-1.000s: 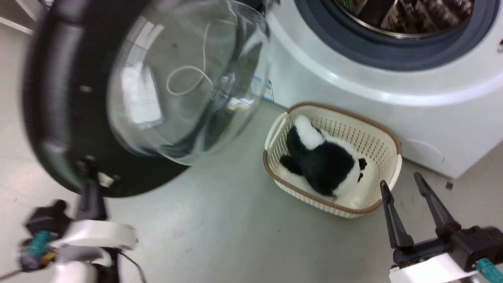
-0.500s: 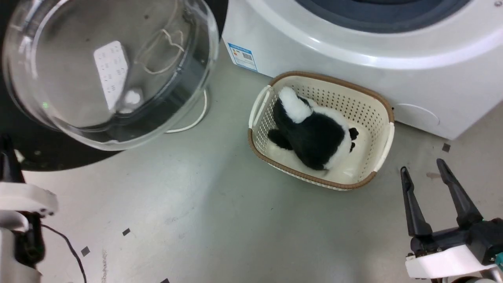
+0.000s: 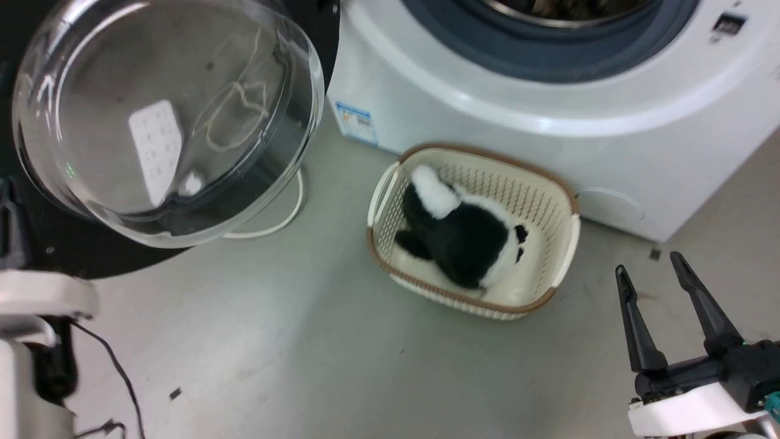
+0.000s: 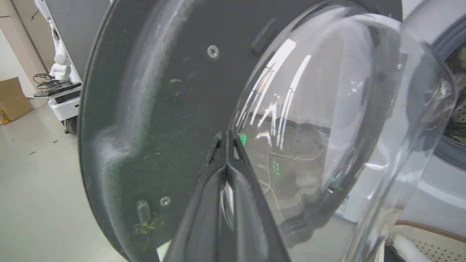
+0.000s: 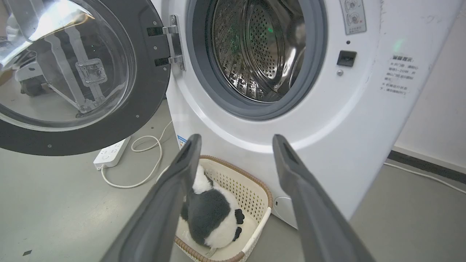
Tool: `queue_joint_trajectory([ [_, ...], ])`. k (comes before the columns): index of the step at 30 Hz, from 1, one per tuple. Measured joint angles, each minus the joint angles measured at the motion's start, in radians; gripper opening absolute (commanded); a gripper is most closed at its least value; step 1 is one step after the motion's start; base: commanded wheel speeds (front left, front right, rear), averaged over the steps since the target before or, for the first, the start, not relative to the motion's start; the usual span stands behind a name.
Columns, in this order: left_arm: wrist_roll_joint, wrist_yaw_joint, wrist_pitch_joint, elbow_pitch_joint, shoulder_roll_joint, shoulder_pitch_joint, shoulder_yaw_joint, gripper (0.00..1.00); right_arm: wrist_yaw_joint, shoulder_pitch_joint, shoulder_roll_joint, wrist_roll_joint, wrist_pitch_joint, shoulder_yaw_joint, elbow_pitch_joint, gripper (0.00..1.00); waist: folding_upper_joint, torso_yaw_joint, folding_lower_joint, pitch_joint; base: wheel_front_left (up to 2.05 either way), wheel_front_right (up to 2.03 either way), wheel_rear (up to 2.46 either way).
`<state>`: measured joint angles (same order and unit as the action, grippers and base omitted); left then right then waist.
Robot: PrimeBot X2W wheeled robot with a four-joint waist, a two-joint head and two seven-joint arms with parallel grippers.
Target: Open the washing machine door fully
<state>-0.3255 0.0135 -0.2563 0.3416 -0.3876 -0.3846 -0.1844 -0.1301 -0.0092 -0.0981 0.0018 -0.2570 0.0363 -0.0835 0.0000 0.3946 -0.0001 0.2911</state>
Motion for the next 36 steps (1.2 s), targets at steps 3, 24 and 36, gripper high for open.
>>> queue_joint_trajectory([
  [3,0.03,-0.007,0.0,-0.104,0.051,0.061,0.001,0.0,0.0,0.0,0.017,-0.003,0.0,0.026,-0.003,1.0,0.0,-0.019,-0.0001,-0.04,0.0,0.0,0.0],
  [24,0.218,-0.015,0.0,-0.355,0.314,0.43,0.239,1.0,0.0,0.088,0.044,0.061,0.0,0.062,0.035,1.0,0.0,-0.319,0.0,-0.257,0.0,0.0,0.0],
  [36,0.255,0.004,0.0,-0.269,0.317,0.467,0.271,1.0,0.0,0.106,0.044,0.061,0.0,0.048,0.094,1.0,0.0,-0.347,0.0001,-0.284,0.0,0.0,0.0],
])
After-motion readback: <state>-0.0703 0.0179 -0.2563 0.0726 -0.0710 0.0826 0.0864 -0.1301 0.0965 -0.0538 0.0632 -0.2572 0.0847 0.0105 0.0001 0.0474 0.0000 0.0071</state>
